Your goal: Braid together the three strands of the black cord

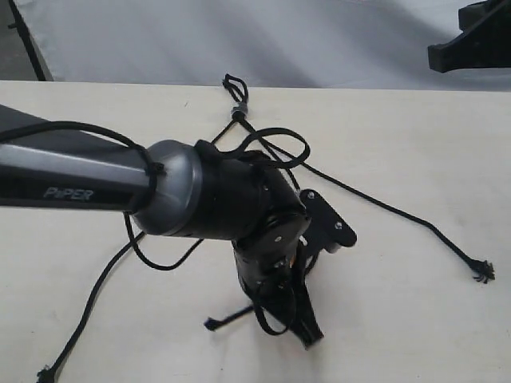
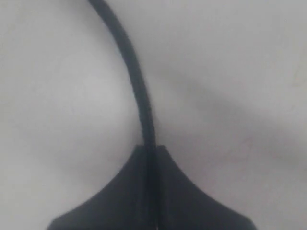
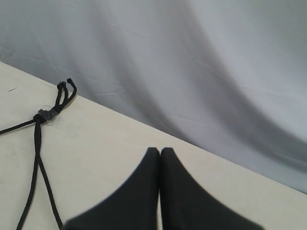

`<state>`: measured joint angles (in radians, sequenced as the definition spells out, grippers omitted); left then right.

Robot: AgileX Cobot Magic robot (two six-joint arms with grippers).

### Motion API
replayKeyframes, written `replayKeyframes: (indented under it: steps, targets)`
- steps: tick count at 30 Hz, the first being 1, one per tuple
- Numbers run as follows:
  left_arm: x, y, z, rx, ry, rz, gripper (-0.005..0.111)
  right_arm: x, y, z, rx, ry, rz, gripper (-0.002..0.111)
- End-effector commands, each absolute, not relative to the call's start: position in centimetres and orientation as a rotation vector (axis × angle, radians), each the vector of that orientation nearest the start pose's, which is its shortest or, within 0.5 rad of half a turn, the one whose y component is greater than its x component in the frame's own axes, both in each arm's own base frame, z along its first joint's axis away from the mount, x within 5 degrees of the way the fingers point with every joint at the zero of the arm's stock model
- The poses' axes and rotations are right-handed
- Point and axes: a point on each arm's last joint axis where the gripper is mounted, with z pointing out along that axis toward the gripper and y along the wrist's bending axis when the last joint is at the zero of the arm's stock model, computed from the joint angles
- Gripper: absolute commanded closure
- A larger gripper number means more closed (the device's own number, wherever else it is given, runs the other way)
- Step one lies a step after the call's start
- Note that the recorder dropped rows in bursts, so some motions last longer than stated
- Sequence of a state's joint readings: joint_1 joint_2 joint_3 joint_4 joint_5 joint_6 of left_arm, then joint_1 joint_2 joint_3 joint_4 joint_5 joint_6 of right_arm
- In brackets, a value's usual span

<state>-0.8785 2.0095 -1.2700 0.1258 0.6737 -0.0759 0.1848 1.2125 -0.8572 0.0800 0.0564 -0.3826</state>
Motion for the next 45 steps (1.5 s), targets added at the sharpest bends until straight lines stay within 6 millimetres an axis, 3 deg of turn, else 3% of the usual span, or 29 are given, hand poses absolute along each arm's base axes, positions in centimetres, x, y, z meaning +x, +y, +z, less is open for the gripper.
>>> replayKeyframes:
  steps: [1, 5, 9, 15, 20, 30, 39, 45]
  targets:
    - [27.0, -26.0, 18.0, 1.06, 2.528, 0.349, 0.107, 26.7, 4.9, 32.6, -0.447, 1.834, -0.076, 0.108]
    - [28.3, -21.3, 19.0, 0.844, 2.514, 0.652, 0.107, 26.7, 4.9, 32.6, -0.447, 1.834, -0.076, 0.108]
    - [27.9, -16.3, 16.4, 0.743, 2.635, 0.747, 0.107, 26.7, 4.9, 32.6, -0.447, 1.83, -0.078, 0.108]
    - [26.8, -10.7, 12.1, 0.539, 2.771, 0.662, 0.107, 26.7, 4.9, 32.7, -0.447, 1.828, -0.078, 0.108]
    - [25.6, -8.8, 10.2, 0.489, 2.831, 0.55, 0.107, 26.7, 4.9, 32.7, -0.446, 1.827, -0.078, 0.108]
    - [22.7, -10.7, 8.8, 0.518, 2.941, 0.356, 0.107, 26.7, 4.9, 32.7, -0.446, 1.827, -0.078, 0.108]
    - [20.0, -15.5, 8.7, 0.709, 2.91, 0.201, 0.107, 26.8, 4.9, 32.8, -0.426, 1.811, -0.07, 0.108]
    - [18.2, -19.8, 10.0, 0.939, 2.814, 0.084, 0.107, 26.8, 4.9, 32.8, -0.416, 1.812, -0.062, 0.108]
